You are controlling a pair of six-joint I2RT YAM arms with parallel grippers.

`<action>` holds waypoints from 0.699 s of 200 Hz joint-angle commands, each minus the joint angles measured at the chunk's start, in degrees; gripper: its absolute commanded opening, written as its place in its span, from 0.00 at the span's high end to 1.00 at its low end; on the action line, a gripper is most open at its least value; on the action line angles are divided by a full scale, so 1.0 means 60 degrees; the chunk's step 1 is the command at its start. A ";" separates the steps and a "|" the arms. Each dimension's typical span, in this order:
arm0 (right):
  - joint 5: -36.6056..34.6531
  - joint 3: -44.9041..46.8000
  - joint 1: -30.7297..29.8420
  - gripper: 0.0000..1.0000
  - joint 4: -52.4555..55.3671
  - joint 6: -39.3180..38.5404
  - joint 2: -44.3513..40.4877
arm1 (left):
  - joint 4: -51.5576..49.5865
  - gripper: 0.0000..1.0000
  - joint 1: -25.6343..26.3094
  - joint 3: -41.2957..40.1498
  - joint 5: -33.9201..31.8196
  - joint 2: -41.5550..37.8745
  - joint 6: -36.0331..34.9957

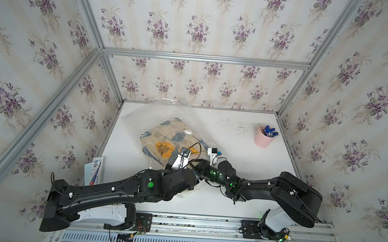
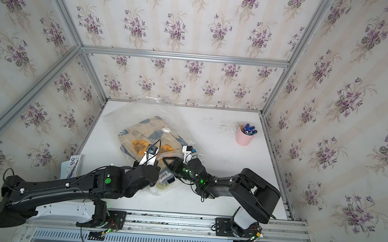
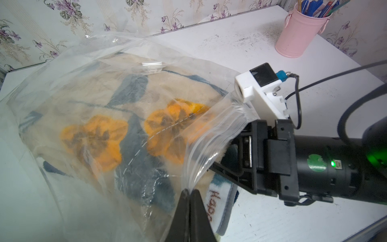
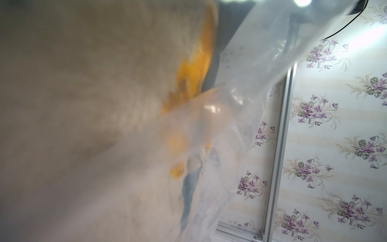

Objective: Take the blanket out of the vacuum bag
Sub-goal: Take out the blanket from the vacuum bag.

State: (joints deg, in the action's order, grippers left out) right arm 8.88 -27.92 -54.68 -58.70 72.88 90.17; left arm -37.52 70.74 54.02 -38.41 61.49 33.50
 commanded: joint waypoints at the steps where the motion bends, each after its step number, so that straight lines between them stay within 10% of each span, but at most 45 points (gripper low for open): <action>1: 0.0330 -0.0341 0.0000 0.57 -0.0099 -0.0105 -0.0354 | 0.0015 1.00 -0.0009 0.0123 -0.0070 -0.0063 -0.0030; 140: 0.0235 0.0553 -0.0006 0.49 0.0281 0.0095 -0.1028 | 0.0056 1.00 -0.0008 0.0044 -0.0126 -0.0221 -0.0030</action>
State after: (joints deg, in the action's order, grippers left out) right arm 11.33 -26.04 -54.70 -56.82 72.49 85.10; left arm -38.35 70.74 54.57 -38.83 60.25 33.45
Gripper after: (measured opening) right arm 0.500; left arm 0.058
